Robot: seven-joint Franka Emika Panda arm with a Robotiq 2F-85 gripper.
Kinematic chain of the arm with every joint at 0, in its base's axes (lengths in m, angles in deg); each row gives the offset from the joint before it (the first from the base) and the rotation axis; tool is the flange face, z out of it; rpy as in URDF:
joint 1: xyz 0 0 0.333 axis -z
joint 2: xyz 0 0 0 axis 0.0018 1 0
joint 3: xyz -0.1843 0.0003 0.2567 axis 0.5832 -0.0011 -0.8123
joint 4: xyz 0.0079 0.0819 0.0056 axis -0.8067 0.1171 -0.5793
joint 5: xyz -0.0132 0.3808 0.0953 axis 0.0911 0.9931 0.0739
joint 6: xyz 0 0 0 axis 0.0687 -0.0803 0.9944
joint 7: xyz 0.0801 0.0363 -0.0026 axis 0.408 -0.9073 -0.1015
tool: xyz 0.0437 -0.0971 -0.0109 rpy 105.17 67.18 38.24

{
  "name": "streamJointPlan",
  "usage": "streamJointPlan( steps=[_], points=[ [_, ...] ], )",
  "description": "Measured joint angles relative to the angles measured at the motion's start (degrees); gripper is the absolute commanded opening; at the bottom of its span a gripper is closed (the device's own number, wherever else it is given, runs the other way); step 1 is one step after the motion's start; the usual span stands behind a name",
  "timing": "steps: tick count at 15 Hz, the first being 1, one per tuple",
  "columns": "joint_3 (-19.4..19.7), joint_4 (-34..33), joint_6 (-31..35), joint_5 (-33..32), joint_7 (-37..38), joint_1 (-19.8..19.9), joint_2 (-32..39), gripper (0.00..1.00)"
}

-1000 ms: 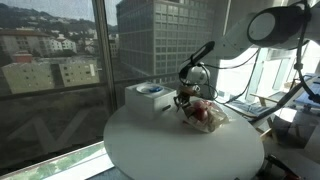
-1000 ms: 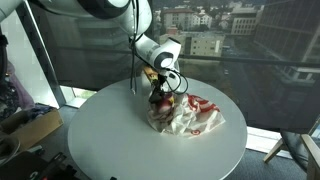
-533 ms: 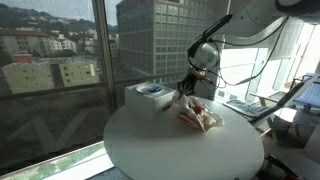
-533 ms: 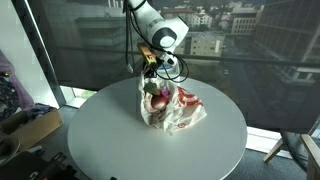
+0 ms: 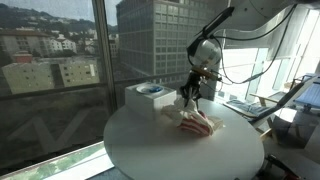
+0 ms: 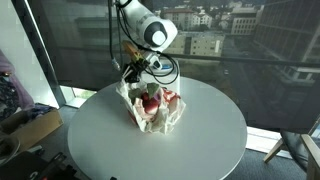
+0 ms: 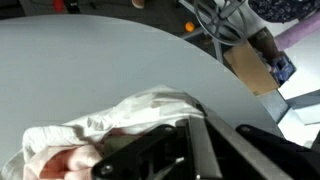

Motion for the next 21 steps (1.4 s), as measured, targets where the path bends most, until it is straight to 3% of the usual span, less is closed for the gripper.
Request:
streamJointPlan(
  steps=[2,3,5,11,14,17,21],
  points=[
    [-0.1,1.7,0.4,-0.5,-1.8,-2.7,2.4,0.00],
    [-0.2,2.2,0.7,-1.2,-2.4,-4.1,3.3,0.26],
    [-0.2,2.7,0.8,-2.2,-2.7,-6.5,3.9,0.33],
    [1.7,3.1,-1.2,-9.9,3.6,-9.6,-2.9,0.81],
    [4.0,4.2,-1.0,-14.5,7.6,-9.6,-8.6,0.99],
    [6.8,5.9,2.2,-20.7,12.4,-9.6,-11.2,1.00],
    [9.6,9.5,9.4,-29.2,19.9,-9.6,-9.2,1.00]
  ],
)
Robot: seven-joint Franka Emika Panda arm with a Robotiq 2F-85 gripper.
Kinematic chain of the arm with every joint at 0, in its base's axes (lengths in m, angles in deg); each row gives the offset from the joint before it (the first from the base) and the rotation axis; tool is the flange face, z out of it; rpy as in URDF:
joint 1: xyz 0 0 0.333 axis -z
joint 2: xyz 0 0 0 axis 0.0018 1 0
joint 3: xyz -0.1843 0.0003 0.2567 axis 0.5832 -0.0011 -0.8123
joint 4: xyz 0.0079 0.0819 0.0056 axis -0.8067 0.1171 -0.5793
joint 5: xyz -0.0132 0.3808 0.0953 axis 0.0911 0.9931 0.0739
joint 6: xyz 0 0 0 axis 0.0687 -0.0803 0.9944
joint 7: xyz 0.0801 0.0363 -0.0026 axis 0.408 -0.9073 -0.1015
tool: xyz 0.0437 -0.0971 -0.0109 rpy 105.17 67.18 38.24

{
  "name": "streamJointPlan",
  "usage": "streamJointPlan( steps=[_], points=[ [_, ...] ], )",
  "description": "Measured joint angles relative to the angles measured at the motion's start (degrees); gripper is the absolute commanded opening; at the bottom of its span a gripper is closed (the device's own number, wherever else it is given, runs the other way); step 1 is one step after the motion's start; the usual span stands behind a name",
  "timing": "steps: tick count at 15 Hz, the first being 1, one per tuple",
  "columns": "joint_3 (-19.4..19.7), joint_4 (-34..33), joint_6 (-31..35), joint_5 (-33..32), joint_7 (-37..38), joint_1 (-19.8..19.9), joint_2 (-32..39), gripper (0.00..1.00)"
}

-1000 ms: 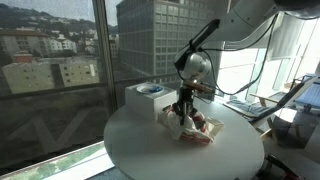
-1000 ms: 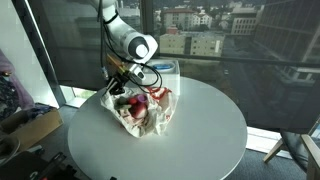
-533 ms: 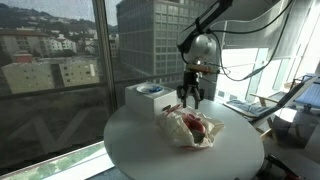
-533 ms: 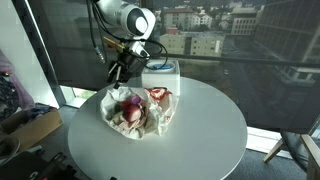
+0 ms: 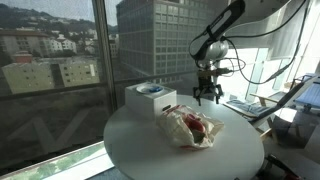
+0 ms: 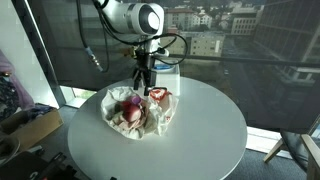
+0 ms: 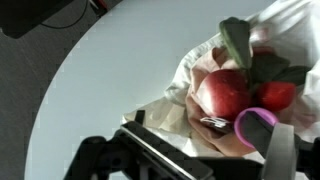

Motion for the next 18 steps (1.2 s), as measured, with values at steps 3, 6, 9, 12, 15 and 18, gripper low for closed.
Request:
streamJointPlan(
  steps=[3,6,9,12,15,18],
  points=[
    [1.5,2.6,6.9,-5.0,5.8,-0.2,3.6,1.00],
    [3.7,4.0,15.3,-8.4,10.6,-0.3,7.8,1.00],
    [5.6,4.1,21.4,-10.4,13.6,-0.7,11.3,1.00],
    [7.1,4.2,24.8,-11.5,15.6,-1.4,13.5,1.00],
    [7.2,5.8,26.5,-11.5,15.6,-1.7,12.7,1.00],
    [8.6,9.3,26.1,-13.3,16.2,-3.3,9.0,1.00]
  ],
)
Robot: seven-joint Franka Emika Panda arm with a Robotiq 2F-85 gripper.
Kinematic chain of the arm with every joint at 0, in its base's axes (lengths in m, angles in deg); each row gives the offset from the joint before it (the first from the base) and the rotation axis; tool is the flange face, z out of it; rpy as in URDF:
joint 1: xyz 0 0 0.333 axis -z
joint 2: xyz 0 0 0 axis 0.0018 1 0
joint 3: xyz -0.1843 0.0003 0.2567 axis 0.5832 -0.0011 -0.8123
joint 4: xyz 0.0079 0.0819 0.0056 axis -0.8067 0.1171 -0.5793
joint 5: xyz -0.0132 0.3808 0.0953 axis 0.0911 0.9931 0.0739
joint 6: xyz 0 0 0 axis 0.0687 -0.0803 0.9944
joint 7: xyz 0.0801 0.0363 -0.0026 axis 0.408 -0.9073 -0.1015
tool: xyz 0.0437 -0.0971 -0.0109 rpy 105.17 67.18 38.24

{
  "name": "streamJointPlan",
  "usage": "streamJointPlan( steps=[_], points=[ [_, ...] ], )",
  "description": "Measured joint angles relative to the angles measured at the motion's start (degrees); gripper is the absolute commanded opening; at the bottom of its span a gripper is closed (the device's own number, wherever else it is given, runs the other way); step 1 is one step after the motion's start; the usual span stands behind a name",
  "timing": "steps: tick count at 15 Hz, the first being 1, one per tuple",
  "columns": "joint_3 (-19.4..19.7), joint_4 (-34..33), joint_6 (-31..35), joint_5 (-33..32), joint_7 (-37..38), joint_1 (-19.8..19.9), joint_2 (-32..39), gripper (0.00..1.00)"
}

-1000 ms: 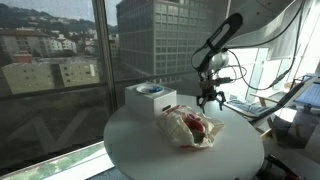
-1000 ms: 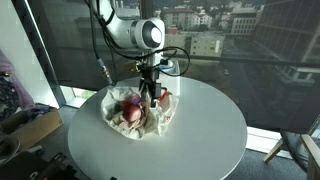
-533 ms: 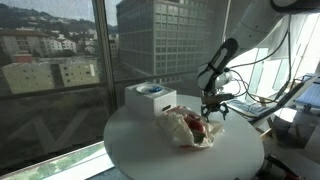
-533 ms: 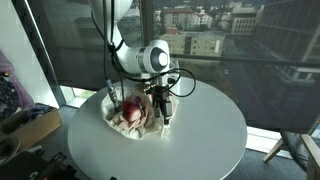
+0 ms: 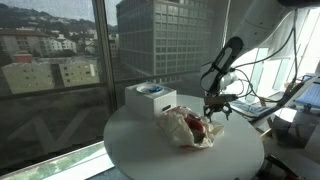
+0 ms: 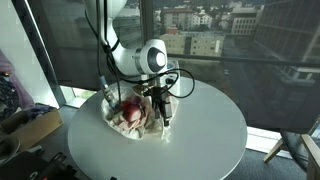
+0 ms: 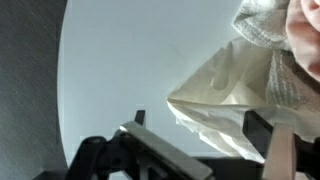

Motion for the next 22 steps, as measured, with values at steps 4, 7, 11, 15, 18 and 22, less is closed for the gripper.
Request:
streamJointPlan(
  steps=[4,7,11,15,18,22],
  points=[
    [0.6,4.9,-1.4,-2.0,0.3,-0.8,-5.5,1.00],
    [-1.0,6.4,-1.4,-1.8,-0.6,-0.8,-6.7,1.00],
    [-3.7,6.2,-1.0,-0.5,-2.3,-0.6,-5.0,1.00],
    [-4.1,4.7,0.1,-0.2,-2.9,-0.3,-0.7,1.00],
    [-3.8,2.8,2.0,-0.1,-3.5,0.2,2.4,1.00],
    [-2.6,0.7,5.3,-0.1,-3.0,0.2,5.1,1.00]
  ],
)
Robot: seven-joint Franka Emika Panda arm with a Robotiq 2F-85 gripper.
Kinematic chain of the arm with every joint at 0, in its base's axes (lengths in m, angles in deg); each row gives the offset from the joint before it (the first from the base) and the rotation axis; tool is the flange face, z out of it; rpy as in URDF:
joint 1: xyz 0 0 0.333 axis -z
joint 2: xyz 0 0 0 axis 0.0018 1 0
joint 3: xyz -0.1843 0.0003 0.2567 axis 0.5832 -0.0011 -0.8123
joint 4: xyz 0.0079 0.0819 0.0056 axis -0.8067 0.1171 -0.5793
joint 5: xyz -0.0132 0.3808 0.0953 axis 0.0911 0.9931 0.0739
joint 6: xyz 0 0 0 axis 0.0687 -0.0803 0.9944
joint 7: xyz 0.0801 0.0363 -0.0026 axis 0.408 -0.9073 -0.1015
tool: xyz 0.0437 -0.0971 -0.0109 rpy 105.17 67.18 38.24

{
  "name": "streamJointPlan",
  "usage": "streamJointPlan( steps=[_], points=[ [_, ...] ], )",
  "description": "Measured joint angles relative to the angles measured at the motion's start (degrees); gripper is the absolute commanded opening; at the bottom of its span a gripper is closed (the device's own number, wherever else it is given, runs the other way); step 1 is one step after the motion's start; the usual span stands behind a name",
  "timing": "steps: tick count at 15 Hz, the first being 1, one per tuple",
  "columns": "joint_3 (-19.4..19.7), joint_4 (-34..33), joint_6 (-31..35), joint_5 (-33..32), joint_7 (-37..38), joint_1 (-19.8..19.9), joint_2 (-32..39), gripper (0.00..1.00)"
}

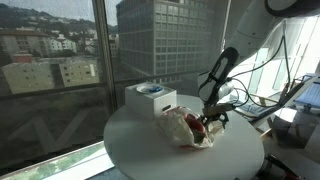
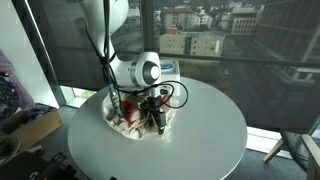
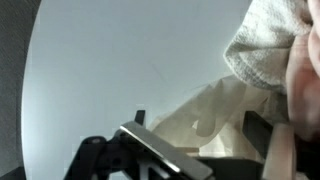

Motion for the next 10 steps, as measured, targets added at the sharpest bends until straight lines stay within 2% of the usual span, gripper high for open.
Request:
streamJointPlan(
  steps=[10],
  points=[
    [3.1,-0.2,1.6,1.1,1.5,-0.4,1.2,1.00]
  ],
)
